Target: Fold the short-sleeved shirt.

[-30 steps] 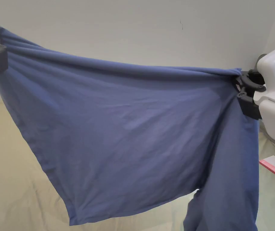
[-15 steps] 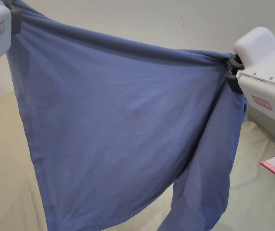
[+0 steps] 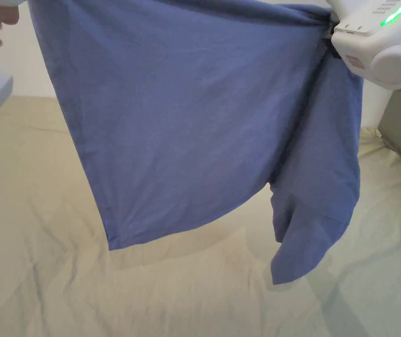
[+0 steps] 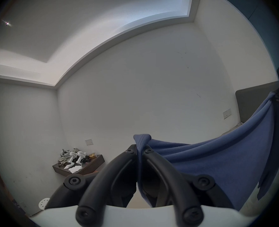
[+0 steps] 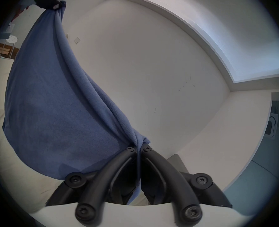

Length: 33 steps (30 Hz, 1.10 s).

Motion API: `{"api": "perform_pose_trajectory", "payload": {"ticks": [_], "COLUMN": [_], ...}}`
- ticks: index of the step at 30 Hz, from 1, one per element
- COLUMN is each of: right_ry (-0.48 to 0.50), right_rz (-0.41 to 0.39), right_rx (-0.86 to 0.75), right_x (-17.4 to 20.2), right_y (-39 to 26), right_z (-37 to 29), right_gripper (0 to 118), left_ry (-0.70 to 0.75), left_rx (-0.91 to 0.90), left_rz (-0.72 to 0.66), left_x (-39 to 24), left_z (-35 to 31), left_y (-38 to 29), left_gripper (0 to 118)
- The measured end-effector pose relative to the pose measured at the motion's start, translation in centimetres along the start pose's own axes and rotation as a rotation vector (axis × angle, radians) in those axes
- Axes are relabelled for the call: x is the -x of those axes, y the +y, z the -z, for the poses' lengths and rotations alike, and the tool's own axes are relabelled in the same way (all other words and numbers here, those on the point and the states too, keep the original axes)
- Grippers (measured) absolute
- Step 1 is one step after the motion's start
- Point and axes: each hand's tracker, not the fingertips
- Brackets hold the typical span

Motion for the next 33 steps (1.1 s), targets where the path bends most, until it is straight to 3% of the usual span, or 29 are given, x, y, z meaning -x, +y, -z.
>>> {"api": "perform_pose_trajectory", "payload": {"ticks": [6,11,18,27,33], "right_ry": [-0.067,-0.047,0.143,0.438,0.653], "right_rz": [-0.095,-0.121,-0.124,0.012,-0.099], "right_rx": [-0.019,-0.016,0.064,0.200,0.268], "right_x": [1.6,4.9,13.5,26.0,33.5], "right_y": [0.5,-1.4,-9.0,-19.0,-23.3], "right_z": [5.9,8.3,7.8,-3.1,-13.7], "right_gripper": [4,4,4,4,4], "left_ry": [0.026,0.042,-0.058,-0.196,-0.289], "left_rx": [0.008,-0.003,0.128,0.540,0.793], "left_rz": [-0.020,0.004,0.058,0.071,0.156], "left_x": [-0.4,-1.4,-4.3,-6.4,-5.3], "left_z": [5.7,7.5,4.7,-8.6,-20.8], "left_y": [-0.4,-2.9,-13.4,-32.9,-41.8], "left_gripper": [2,2,2,2,2]}}
